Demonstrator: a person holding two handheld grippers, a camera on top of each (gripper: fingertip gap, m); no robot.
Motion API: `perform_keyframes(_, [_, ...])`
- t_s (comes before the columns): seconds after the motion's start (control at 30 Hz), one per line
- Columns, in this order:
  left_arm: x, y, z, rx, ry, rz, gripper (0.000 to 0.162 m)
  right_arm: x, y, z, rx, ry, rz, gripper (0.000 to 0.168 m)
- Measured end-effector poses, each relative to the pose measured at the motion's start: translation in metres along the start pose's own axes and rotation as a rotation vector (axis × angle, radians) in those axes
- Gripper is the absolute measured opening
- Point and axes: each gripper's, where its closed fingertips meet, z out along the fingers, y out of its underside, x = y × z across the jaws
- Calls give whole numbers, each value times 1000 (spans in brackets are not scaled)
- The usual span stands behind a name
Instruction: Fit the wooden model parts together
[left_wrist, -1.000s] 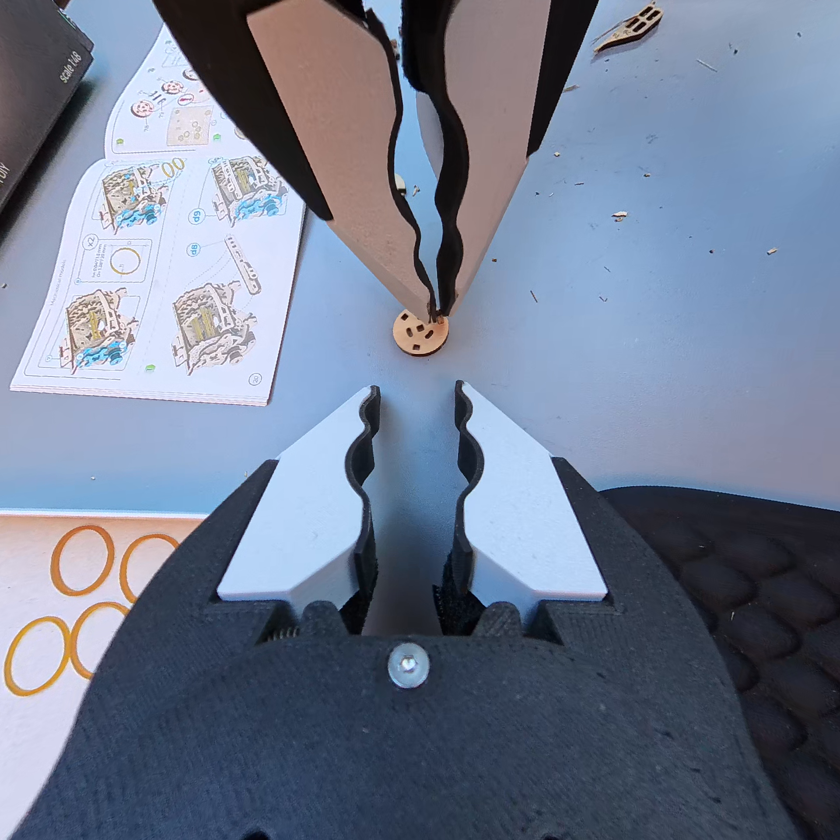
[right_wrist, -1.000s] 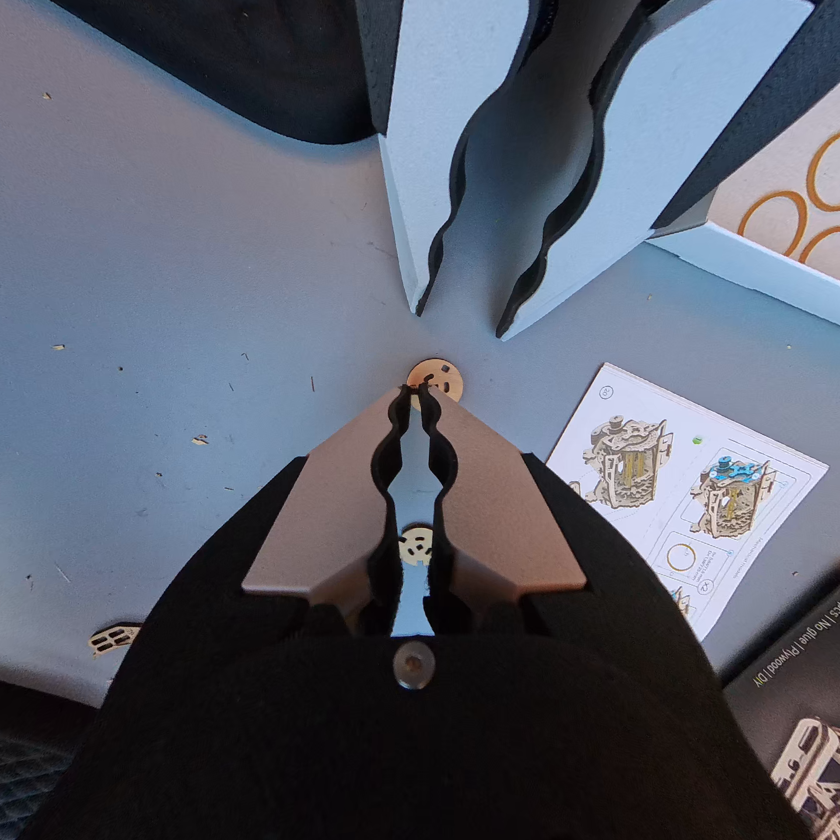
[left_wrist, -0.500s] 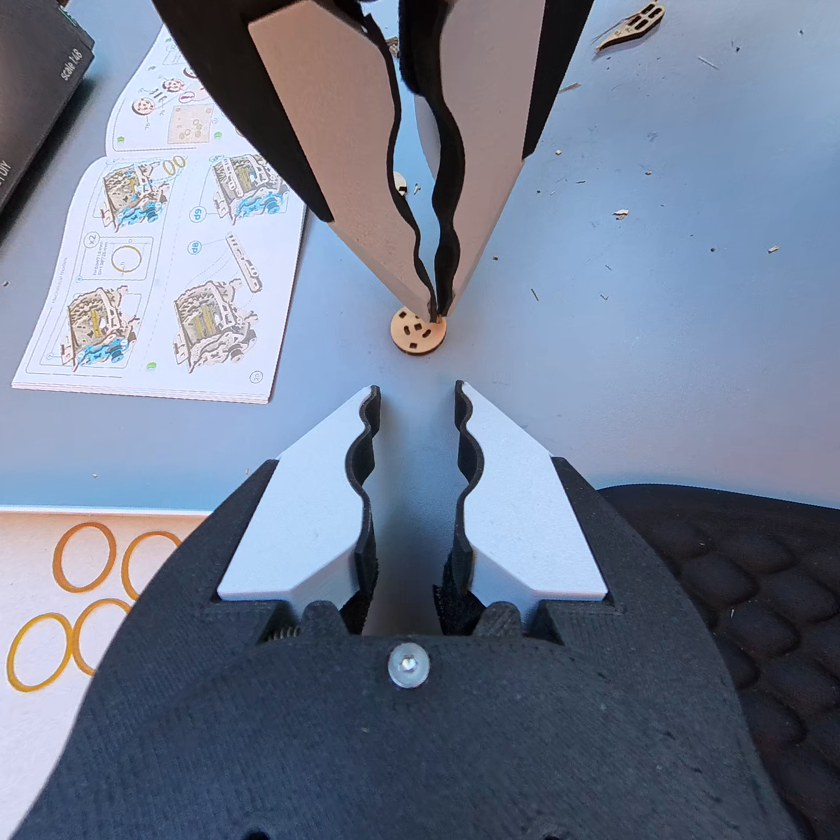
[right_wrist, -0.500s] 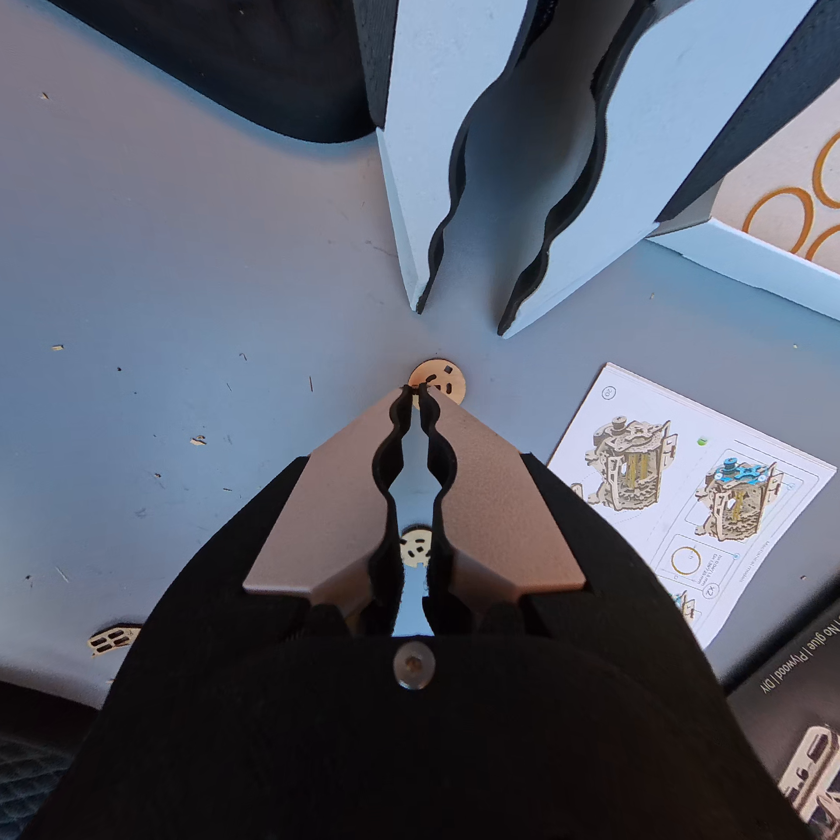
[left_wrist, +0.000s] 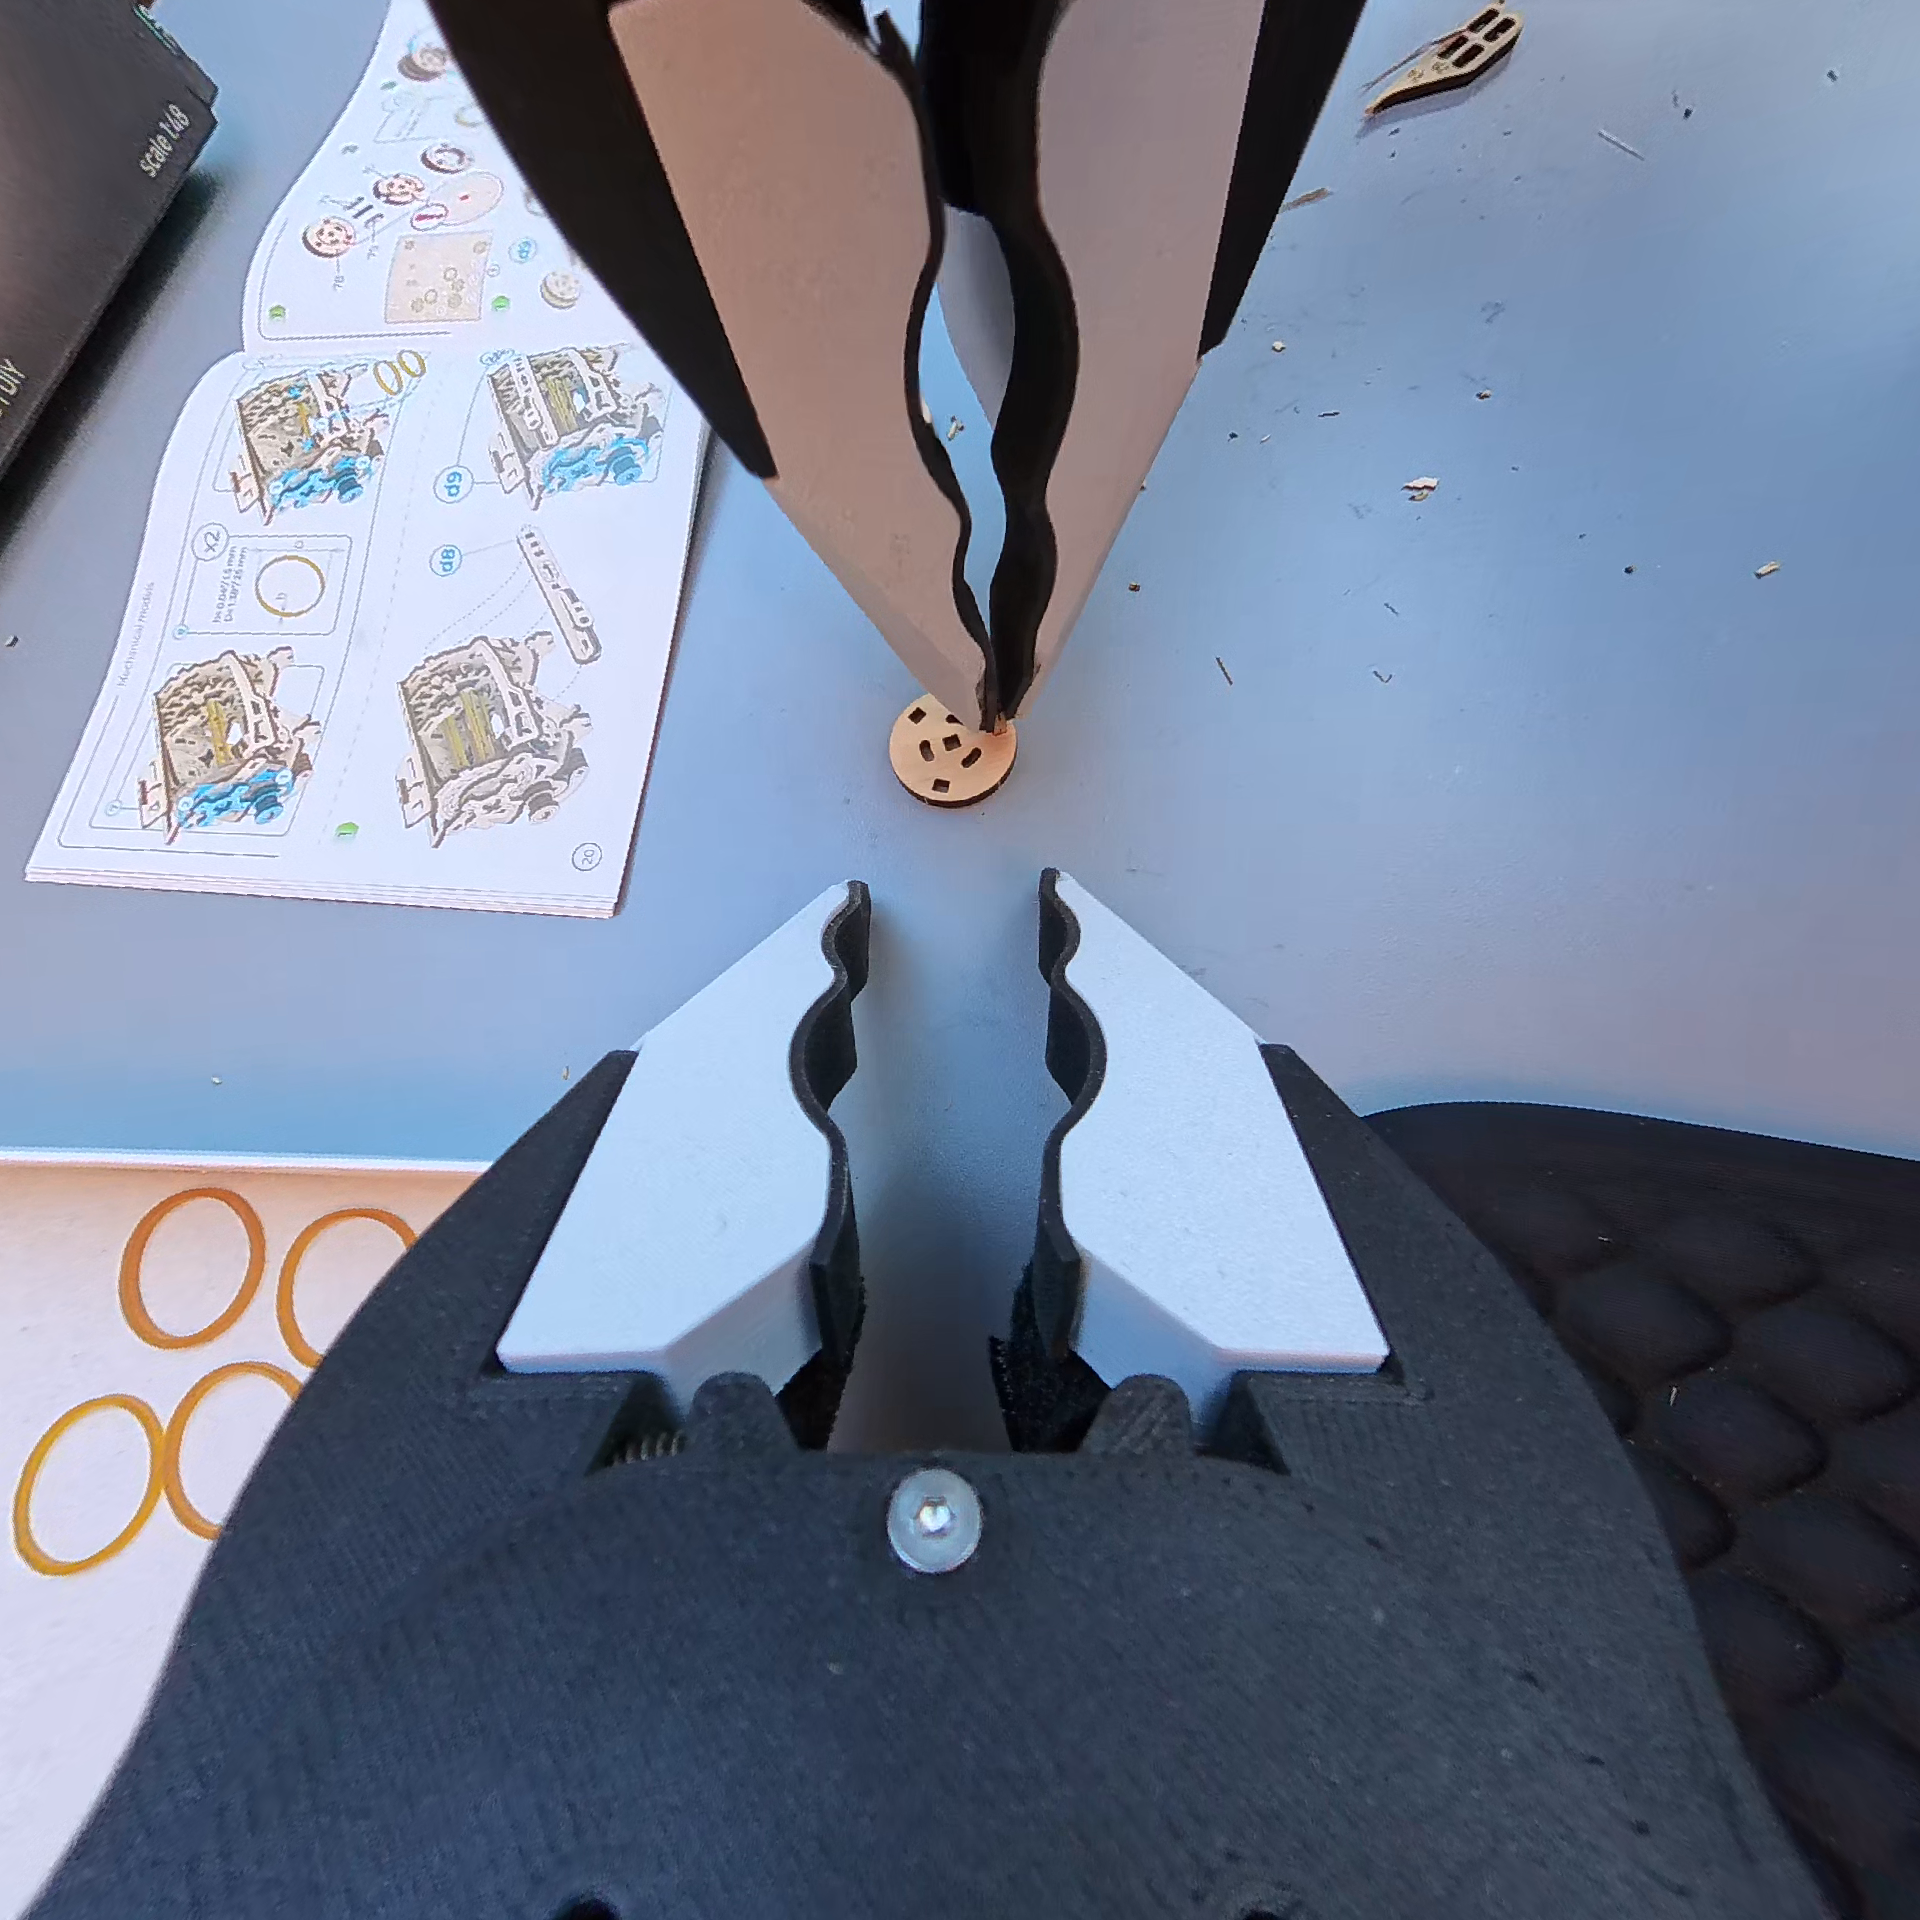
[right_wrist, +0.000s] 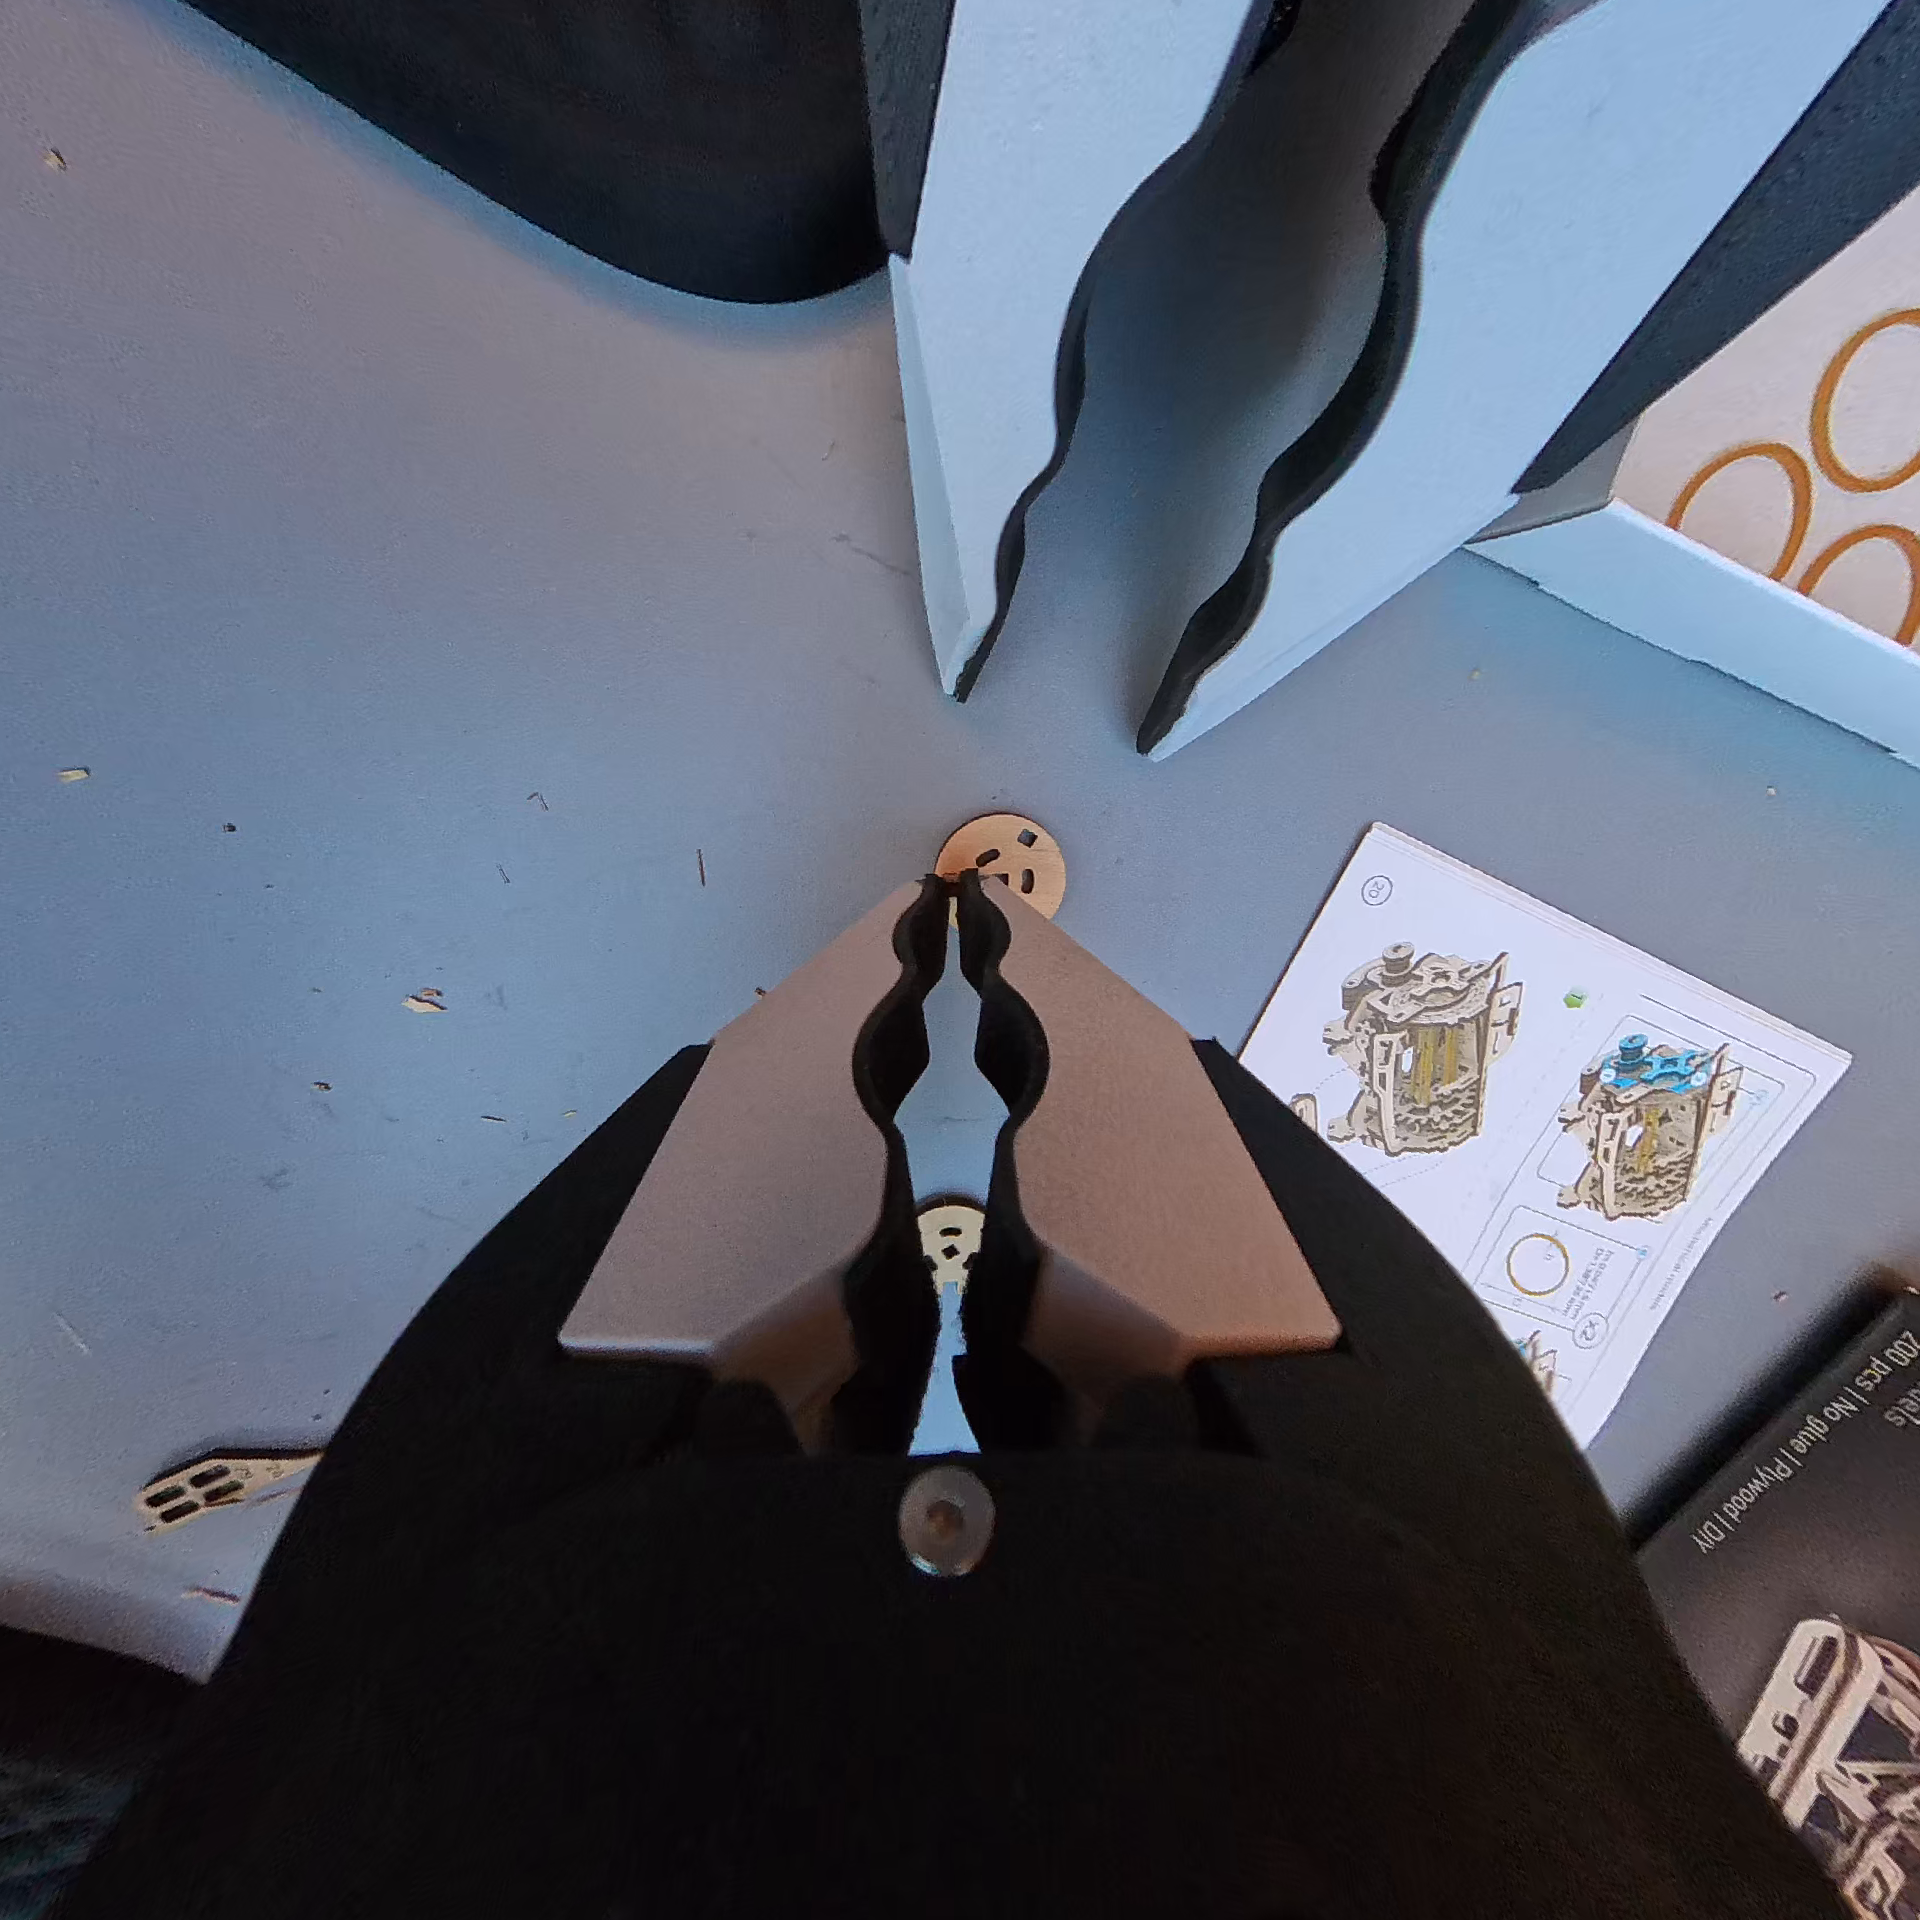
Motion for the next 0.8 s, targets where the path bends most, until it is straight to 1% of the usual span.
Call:
perform_keyframes(0.1, [0, 0, 0, 1, 2, -2, 32, 0, 0, 0, -2, 12, -3, 2])
perform_keyframes(0.43, [0, 0, 0, 6, 8, -9, 31, -1, 1, 1, -65, -55, -12, 2])
perform_keyframes(0.53, [0, 0, 0, 6, 8, -9, 31, -1, 1, 1, -76, -35, -32, 2])
perform_keyframes(0.8, [0, 0, 0, 4, 5, -7, 31, -1, 2, 1, -28, -10, -18, 2])
